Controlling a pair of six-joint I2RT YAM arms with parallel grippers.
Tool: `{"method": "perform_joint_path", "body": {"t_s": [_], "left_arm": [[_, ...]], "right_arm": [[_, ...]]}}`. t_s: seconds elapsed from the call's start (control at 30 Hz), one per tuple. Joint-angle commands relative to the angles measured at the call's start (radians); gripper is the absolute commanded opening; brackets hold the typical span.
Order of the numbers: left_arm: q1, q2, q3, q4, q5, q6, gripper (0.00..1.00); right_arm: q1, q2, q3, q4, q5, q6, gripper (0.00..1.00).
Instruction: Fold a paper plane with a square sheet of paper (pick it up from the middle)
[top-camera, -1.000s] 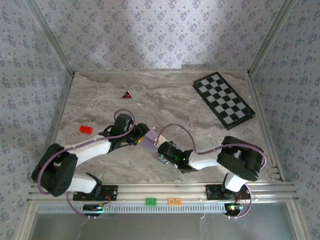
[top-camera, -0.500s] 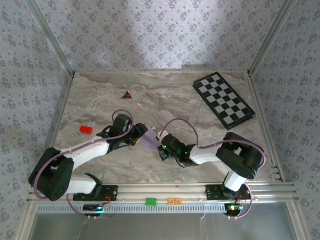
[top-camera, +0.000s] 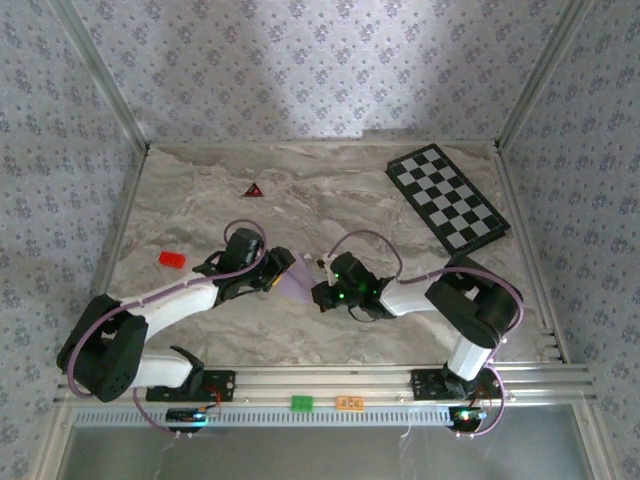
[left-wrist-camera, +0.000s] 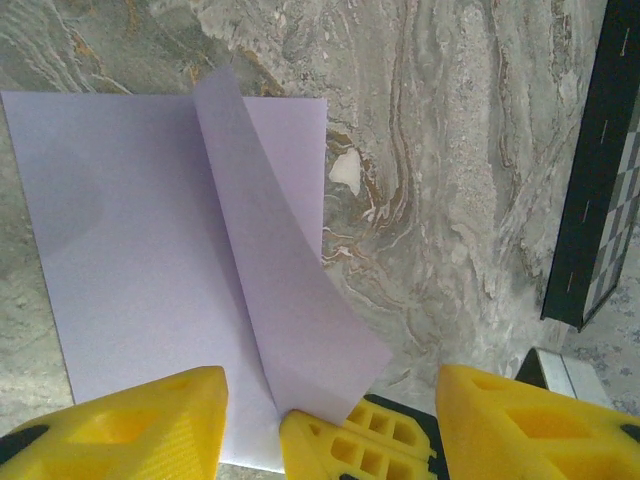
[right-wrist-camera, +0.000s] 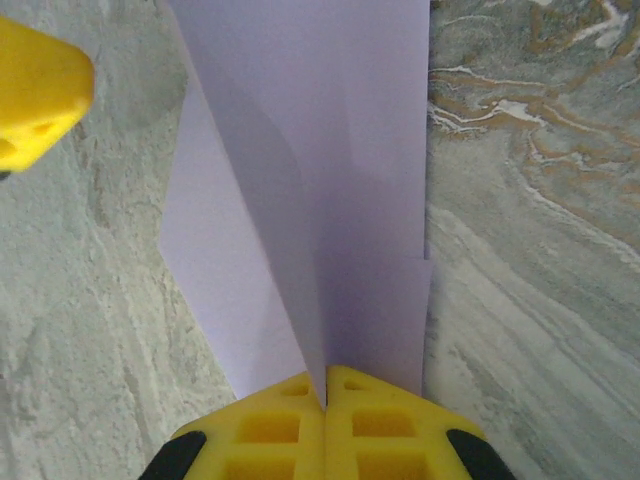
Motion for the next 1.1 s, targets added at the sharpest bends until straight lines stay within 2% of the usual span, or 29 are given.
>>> {"method": "perform_joint_path", "body": {"t_s": [0.0,0.2,0.33,0.53,0.87,1.07], "left_arm": [[-0.003,-0.013,0.016,-0.023,0.018,0.032,0.54],[-0.001,-0.003,0.009,-0.015,0.028,0.04,0.34],[0.0,0.008,0.008,0.005,0.042,0.042,0.26],[0.004,0.047,0.014,0.058,0.099,0.059,0.23],[0.003,0.09,0.028,0.113,0.142,0.067,0.22],[-0.001,0.107,0.024,0.148,0.154,0.053,0.21]], "right_arm": [[-0.018,0.039,0.014,-0.046,-0.088,0.076,0.0],[-0.047,0.077,0.02,-0.026,-0.162,0.175,0.0],[-0.053,0.094,0.014,-0.007,-0.176,0.208,0.0],[-0.057,0.087,-0.005,0.002,-0.159,0.234,0.0],[-0.06,-0.101,-0.105,-0.088,0.045,0.242,0.0],[-0.044,-0.117,-0.12,-0.078,0.036,0.253,0.0]]}}
